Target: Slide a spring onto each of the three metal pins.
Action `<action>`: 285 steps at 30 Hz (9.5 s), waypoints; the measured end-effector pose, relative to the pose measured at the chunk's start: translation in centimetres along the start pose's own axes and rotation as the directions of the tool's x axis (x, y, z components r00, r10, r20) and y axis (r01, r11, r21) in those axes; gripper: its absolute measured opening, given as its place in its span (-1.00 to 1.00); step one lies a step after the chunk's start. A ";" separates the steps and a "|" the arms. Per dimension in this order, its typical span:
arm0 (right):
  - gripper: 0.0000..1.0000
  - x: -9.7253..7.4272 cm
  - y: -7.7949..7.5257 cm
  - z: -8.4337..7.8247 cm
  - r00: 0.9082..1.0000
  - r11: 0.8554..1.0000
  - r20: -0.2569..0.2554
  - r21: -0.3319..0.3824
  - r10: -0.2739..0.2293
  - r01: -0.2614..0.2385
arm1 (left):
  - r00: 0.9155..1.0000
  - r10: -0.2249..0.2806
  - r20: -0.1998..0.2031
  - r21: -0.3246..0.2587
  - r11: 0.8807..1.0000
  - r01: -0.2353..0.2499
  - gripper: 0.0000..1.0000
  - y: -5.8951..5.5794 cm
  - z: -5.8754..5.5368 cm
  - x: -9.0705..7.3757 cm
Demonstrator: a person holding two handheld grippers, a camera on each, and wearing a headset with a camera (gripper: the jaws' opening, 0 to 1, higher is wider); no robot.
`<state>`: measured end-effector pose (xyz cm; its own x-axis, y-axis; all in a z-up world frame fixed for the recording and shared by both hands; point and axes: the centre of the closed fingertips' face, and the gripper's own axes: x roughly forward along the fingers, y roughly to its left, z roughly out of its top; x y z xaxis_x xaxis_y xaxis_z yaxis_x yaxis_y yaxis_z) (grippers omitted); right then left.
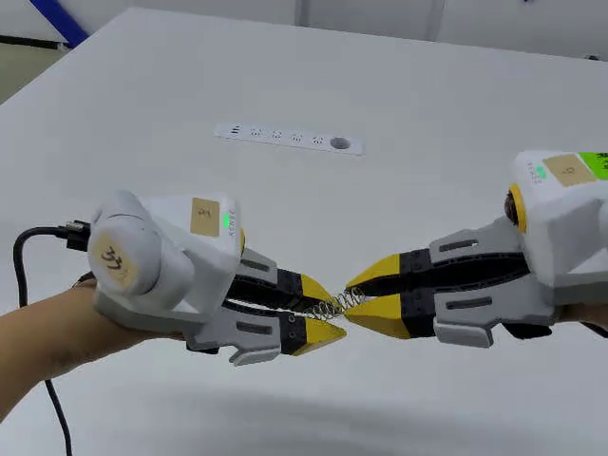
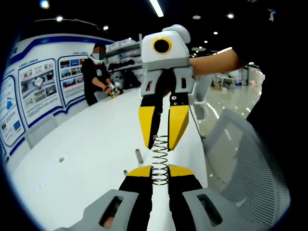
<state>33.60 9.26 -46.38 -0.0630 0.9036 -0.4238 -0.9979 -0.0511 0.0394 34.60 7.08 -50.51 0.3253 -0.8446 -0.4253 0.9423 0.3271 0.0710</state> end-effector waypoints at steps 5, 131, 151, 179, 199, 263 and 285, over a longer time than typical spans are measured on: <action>-0.77 0.5 0.1 1.2 0.999 1.000 0.037 -0.002 -0.007 0.007 | 1.000 0.003 0.009 -0.001 1.000 -0.003 -0.79 0.1 0.3 0.2; -0.65 5.9 -10.6 -9.9 0.905 0.928 -0.250 0.058 -0.344 0.369 | 0.913 0.393 -0.108 -0.266 0.873 -0.408 0.56 6.6 -7.7 -9.6; -0.61 12.2 -8.5 -14.5 0.890 0.978 -0.410 -0.014 -0.197 0.210 | 0.916 0.375 -0.142 -0.285 0.871 -0.401 0.55 5.7 -9.6 -10.0; -0.78 12.8 -7.5 -14.7 0.891 0.989 -0.436 0.005 -0.130 0.147 | 0.925 0.357 -0.132 -0.307 0.872 -0.381 0.49 5.6 -9.6 -9.5; -0.78 2.8 -2.2 -7.1 0.917 0.983 -0.371 -0.160 -0.144 0.089 | 0.987 0.158 -0.036 -0.251 0.954 -0.162 -0.02 1.9 -4.1 -2.9; -0.77 1.3 1.1 -3.5 0.972 0.989 -0.233 -0.138 0.015 -0.048 | 1.000 0.021 0.017 -0.051 0.998 -0.020 -0.81 -1.4 -1.3 -1.9; -0.77 2.8 1.6 0.4 0.998 0.999 -0.055 -0.035 0.031 -0.033 | 0.999 0.039 0.001 -0.040 0.998 -0.039 -0.81 -1.0 -1.6 -2.1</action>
<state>31.86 11.90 -47.18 -0.0943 0.8768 -0.4715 -0.9952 -0.0957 0.0211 32.84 9.20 -51.18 0.3615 -0.8316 -0.4216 0.9251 0.3761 0.0513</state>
